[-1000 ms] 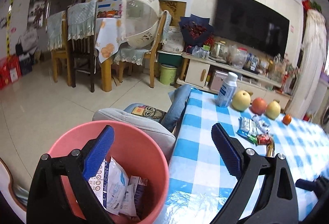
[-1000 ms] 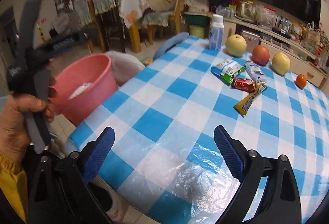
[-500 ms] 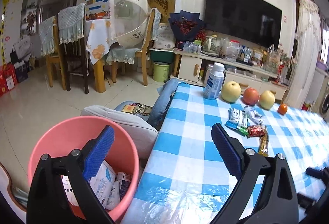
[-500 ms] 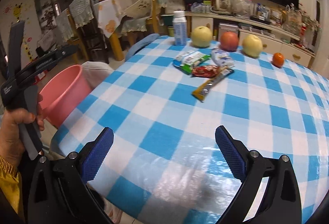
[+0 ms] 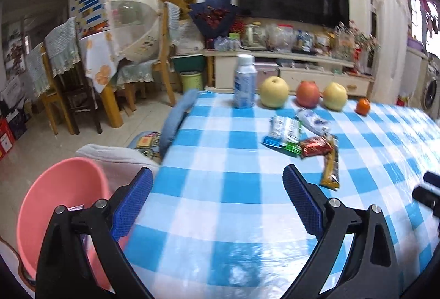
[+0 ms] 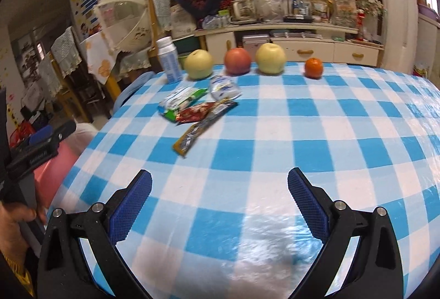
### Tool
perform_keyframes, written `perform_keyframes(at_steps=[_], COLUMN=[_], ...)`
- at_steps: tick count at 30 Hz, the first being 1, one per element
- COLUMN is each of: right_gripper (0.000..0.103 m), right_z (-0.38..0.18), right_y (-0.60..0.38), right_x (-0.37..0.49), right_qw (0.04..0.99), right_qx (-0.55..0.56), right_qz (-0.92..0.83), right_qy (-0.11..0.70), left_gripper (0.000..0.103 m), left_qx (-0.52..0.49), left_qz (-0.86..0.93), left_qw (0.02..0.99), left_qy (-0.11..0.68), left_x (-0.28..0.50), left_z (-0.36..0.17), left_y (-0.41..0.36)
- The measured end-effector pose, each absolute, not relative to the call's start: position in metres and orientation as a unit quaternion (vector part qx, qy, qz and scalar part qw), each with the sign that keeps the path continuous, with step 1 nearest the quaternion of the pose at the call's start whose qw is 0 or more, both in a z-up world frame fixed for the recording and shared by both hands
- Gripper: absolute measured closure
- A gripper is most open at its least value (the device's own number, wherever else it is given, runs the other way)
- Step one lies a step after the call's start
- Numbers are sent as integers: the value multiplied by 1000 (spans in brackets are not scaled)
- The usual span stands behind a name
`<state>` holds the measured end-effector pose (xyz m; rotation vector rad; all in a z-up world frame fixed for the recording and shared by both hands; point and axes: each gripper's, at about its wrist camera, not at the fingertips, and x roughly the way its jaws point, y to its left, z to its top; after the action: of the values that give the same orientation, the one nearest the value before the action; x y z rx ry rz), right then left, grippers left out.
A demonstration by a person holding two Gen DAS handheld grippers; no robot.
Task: Collect trash
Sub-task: 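Move both grippers back over the remaining wrappers, then grasp the green-and-white packet with the left gripper while the right grasps the red wrapper and gold bar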
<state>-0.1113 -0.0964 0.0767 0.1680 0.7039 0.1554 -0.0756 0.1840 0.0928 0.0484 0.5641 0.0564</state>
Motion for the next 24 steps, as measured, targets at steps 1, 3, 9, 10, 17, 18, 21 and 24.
perform_keyframes(at_steps=[1, 3, 9, 10, 17, 18, 21, 24], right_gripper=[5, 5, 5, 5, 6, 6, 10, 20], right_z=[76, 74, 75, 74, 67, 66, 61, 59], right_y=[-104, -121, -153, -155, -155, -154, -154, -154], right_x=[-108, -101, -80, -76, -41, -36, -19, -6], right_qw=[932, 931, 926, 925, 922, 922, 920, 917], right_qx=[90, 109, 147, 150, 136, 131, 120, 123], right_qz=[70, 61, 46, 47, 58, 58, 58, 70], right_qy=[344, 344, 344, 345, 357, 361, 368, 373], left_gripper=[7, 7, 7, 7, 7, 7, 7, 7], left_qx=[32, 30, 27, 35, 63, 63, 68, 65], left_qz=[26, 10, -10, -13, -64, -73, -85, -97], left_qw=[957, 953, 941, 939, 922, 917, 909, 898], left_qy=[286, 301, 337, 342, 376, 387, 403, 424], left_x=[-72, -65, -31, -24, 44, 56, 84, 109], left_z=[90, 85, 77, 75, 71, 69, 64, 57], left_y=[177, 169, 150, 144, 105, 100, 91, 84])
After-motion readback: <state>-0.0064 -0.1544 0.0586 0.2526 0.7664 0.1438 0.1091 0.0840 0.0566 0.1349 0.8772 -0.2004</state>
